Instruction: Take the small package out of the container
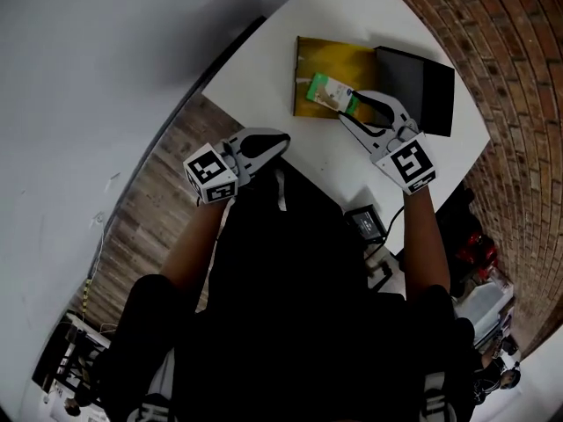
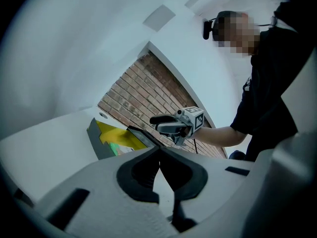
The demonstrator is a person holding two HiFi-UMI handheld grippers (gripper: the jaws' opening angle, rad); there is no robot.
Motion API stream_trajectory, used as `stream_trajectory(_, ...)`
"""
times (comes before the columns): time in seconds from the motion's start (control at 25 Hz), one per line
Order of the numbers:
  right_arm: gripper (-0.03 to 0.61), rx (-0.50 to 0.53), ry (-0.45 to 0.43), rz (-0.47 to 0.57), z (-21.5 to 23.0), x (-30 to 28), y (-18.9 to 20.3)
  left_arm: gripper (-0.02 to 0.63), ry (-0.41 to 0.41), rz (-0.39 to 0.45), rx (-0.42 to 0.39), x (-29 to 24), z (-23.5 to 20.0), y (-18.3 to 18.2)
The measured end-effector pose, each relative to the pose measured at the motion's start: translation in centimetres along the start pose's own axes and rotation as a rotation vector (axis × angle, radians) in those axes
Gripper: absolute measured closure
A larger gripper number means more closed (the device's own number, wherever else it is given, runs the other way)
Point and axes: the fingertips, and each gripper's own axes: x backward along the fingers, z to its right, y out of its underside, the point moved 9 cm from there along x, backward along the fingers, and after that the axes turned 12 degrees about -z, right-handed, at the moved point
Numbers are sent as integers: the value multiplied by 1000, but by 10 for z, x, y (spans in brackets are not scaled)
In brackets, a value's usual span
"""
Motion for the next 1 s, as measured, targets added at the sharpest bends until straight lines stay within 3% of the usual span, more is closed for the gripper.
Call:
stream_trajectory(0.72,272,84,-148,-237,28,-70,23,598,-44,28,59,11,-14,13)
stream_trajectory(1.0,224,64,-203,-328,32,-92,35,598,-64,40,90,15,-13,18)
